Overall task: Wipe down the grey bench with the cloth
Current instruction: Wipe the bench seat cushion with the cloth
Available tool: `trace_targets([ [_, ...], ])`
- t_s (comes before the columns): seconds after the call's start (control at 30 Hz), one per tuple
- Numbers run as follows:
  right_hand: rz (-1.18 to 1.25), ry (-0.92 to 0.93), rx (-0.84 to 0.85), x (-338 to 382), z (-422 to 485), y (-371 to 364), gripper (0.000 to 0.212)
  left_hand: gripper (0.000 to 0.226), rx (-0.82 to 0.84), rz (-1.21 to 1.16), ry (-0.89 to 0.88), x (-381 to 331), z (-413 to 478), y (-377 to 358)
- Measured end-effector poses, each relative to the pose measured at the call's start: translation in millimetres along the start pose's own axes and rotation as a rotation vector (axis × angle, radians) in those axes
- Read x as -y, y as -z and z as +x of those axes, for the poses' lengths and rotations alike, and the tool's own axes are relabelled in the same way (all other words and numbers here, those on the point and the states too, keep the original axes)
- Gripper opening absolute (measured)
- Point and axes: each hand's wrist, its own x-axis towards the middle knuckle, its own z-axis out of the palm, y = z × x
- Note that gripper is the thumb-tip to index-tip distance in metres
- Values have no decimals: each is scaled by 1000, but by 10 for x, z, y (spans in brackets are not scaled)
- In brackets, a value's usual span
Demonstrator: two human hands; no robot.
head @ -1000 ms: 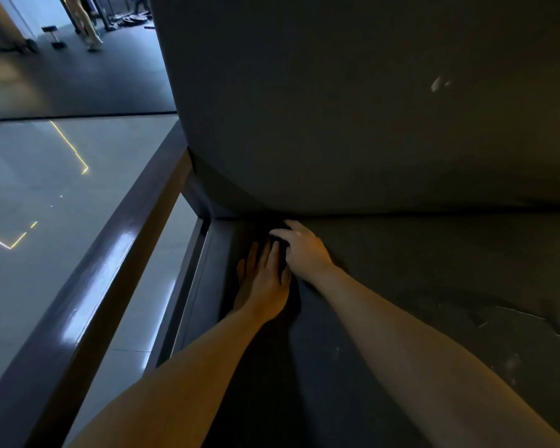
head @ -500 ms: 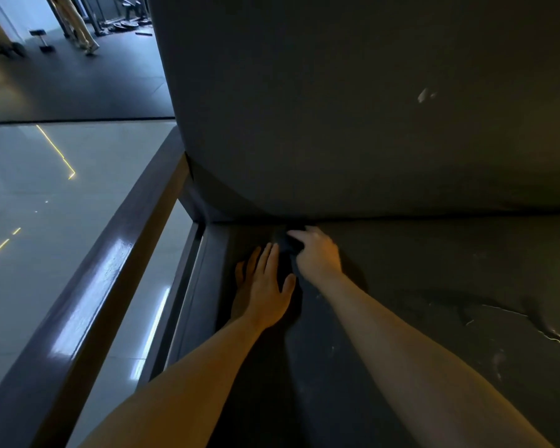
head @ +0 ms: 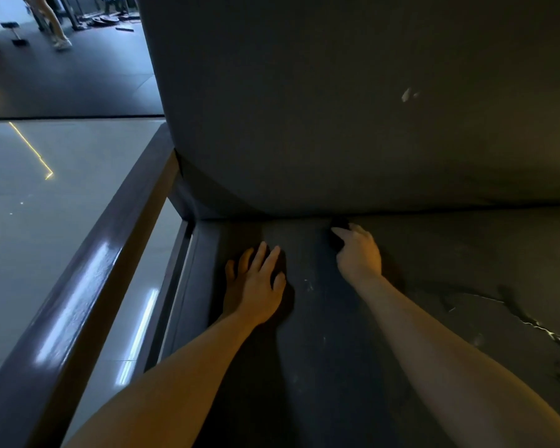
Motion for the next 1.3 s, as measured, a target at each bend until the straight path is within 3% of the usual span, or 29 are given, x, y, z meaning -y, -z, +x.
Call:
trace_targets([
  [0.37,17,399,210,406,-697,-305,53,59,-30,-36,-28,-39,-232,-31],
  [0.5,-90,194,100,53,-590,7,62,62,49,-45,-28,-84,-446,7],
  [0.63,-11,-18,32,-54,-599,106,65,62,69,-77,-31,-82,-497,12],
  [0.73,63,38,53,172,-785,-63,61,62,42,-114,-27,-61,-530,-11],
  [0.83,110,235,102,400,-1093,-271,55,62,-2,-134,-46,-19,-581,-39],
  [1.0,14,384,126,388,-1233,-337,55,64,6,-109,-75,17,-608,-53],
  [1.2,-62,98,19,-2,-909,-69,69,62,16,-53,-58,-3,-618,-69],
  [1.3,-29,120,16,127,-1008,-154,64,63,-8,-68,-55,-4,-592,-78],
])
